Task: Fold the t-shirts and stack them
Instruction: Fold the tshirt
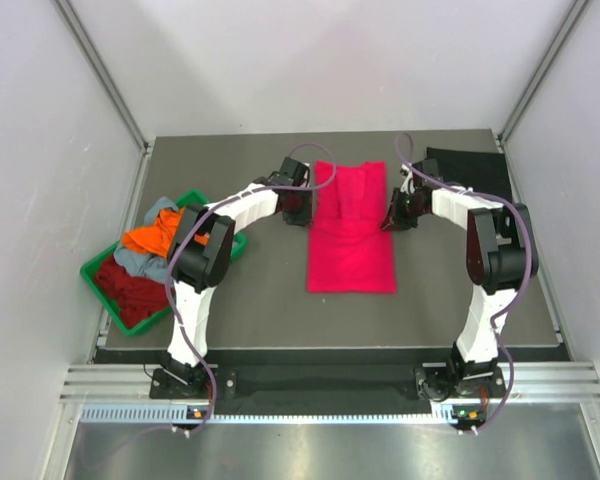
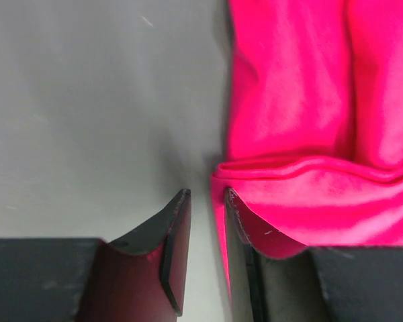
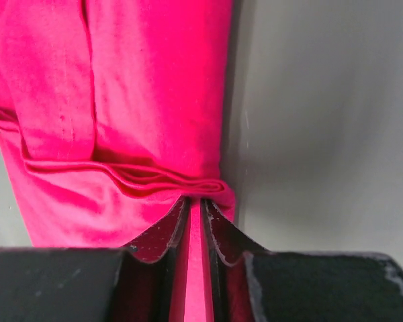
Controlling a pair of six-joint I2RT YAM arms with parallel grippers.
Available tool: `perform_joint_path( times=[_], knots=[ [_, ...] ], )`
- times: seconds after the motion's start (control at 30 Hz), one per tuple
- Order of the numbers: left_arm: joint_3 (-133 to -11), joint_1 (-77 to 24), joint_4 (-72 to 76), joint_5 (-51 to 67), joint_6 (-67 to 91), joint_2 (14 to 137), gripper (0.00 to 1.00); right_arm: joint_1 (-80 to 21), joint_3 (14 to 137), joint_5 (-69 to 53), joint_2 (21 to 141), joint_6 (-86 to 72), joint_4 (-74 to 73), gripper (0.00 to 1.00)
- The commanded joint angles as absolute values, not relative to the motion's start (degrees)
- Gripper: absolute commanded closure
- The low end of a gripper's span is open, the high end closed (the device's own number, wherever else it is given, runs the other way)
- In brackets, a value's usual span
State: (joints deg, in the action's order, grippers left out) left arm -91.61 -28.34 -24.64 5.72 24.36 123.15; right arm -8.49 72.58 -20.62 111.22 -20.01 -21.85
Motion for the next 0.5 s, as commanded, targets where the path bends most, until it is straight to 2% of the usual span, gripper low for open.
perform_joint_path(
  times=[0.0,0.13,0.27,0.47],
  knots=[
    [-95.2,-27.3,-25.5,4.3,24.8,123.7,0.68,-8.2,77.2,-19.0,112.9,-19.4,-18.4,0.88],
    [-97.6,-25.9,-24.9,7.4,23.8,122.6,0.64,-8.0,79.4,-19.9,111.6,-18.5,-20.7,0.83],
    [-99.9,-23.7,-20.9,13.3,22.2,122.9,0.6,-7.6,80.2,-22.1,108.1,-18.3,-20.7,0.74],
    [-106.1,-19.9,-16.7,21.7,23.3,128.4,0.55,-6.2,87.1,-25.9,112.6,-18.5,-20.7,0.65]
  ],
)
